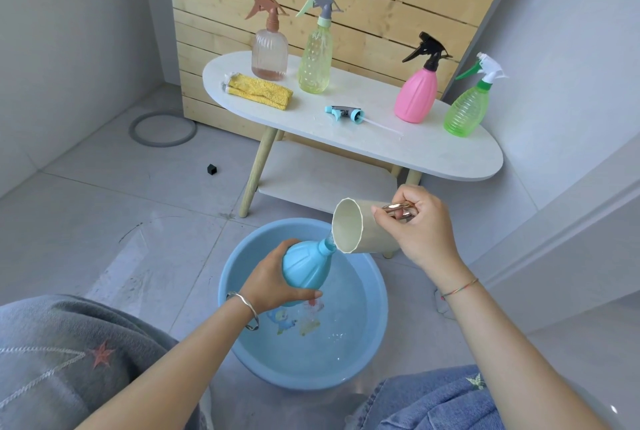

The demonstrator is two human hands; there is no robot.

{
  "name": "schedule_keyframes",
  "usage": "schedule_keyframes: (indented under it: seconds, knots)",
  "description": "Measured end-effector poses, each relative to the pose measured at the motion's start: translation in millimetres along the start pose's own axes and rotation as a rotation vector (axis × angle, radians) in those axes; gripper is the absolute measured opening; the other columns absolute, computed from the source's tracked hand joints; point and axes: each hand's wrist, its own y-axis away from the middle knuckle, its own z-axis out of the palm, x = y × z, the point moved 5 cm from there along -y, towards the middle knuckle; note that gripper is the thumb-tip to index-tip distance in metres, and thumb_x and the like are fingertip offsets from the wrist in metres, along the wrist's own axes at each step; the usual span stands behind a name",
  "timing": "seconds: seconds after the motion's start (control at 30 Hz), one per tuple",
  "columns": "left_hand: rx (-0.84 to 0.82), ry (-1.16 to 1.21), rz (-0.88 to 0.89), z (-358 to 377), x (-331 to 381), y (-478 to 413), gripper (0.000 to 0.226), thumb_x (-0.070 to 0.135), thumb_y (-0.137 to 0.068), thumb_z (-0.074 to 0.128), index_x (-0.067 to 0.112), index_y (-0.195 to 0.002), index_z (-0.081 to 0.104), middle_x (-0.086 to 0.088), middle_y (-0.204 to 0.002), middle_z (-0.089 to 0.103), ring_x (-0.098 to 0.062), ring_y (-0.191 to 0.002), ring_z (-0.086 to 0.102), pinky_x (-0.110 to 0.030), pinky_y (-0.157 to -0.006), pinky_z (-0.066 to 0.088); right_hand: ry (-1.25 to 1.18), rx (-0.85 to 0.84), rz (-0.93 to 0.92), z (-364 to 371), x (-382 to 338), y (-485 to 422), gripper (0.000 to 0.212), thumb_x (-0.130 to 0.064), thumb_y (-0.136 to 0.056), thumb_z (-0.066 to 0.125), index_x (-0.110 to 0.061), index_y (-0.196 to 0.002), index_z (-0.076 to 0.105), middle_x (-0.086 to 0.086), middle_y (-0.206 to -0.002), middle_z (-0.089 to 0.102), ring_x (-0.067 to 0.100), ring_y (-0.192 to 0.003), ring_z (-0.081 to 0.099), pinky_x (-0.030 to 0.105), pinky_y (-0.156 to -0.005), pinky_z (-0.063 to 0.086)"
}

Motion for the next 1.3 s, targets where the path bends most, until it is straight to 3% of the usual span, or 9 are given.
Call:
schedule_keyframes:
  seconds: [0.13, 0.4, 0.67, 0.93, 1.3]
  knots:
    - [0.013, 0.013, 0.003, -1, 1, 0, 0.088, 0.044, -0.055, 0.091, 0.041, -0.124, 0.036, 0.014, -0.117, 0.055, -0.010, -0.105, 0.055, -0.023, -0.088, 0.046, 0.009, -0.009, -0.040, 2, -3, -1, 0.036, -0.023, -0.069, 0.070, -0.006, -0.057, 0.041, 0.000, -0.058, 0.042, 0.017, -0.061, 0.039, 0.028, -0.056, 0.028]
    - [0.001, 0.011, 0.001, 1, 3, 2, 0.088, 0.041, -0.056, 0.091, 0.039, -0.125, 0.037, 0.015, -0.115, 0.054, -0.011, -0.104, 0.055, -0.022, -0.087, 0.045, 0.015, -0.029, -0.132, 6, -10, -1, 0.034, -0.022, -0.071, 0.069, -0.009, -0.057, 0.041, 0.000, -0.058, 0.041, 0.026, -0.063, 0.042, 0.037, -0.057, 0.036]
    - [0.005, 0.005, -0.005, 2, 2, 2, 0.090, 0.044, -0.056, 0.091, 0.037, -0.128, 0.038, 0.014, -0.117, 0.054, -0.012, -0.106, 0.055, -0.025, -0.089, 0.048, 0.049, -0.044, -0.179, 9, -13, 0, 0.034, -0.018, -0.072, 0.071, -0.010, -0.058, 0.041, 0.000, -0.057, 0.043, 0.026, -0.063, 0.042, 0.030, -0.059, 0.032]
    - [0.006, 0.004, -0.025, 3, -2, 3, 0.093, 0.050, -0.053, 0.090, 0.034, -0.131, 0.040, 0.015, -0.114, 0.056, -0.010, -0.103, 0.056, -0.024, -0.087, 0.047, 0.177, -0.073, -0.291, 17, -22, 2, 0.038, -0.017, -0.069, 0.071, -0.020, -0.062, 0.034, -0.004, -0.058, 0.037, 0.010, -0.063, 0.025, 0.029, -0.062, 0.027]
    - [-0.001, 0.019, -0.045, 5, -1, 5, 0.087, 0.047, -0.055, 0.090, 0.036, -0.125, 0.040, 0.017, -0.110, 0.055, -0.009, -0.100, 0.056, -0.022, -0.082, 0.047, 0.200, -0.075, -0.372, 22, -30, 7, 0.040, -0.017, -0.069, 0.071, -0.023, -0.064, 0.033, -0.011, -0.062, 0.031, 0.008, -0.065, 0.024, 0.028, -0.064, 0.026]
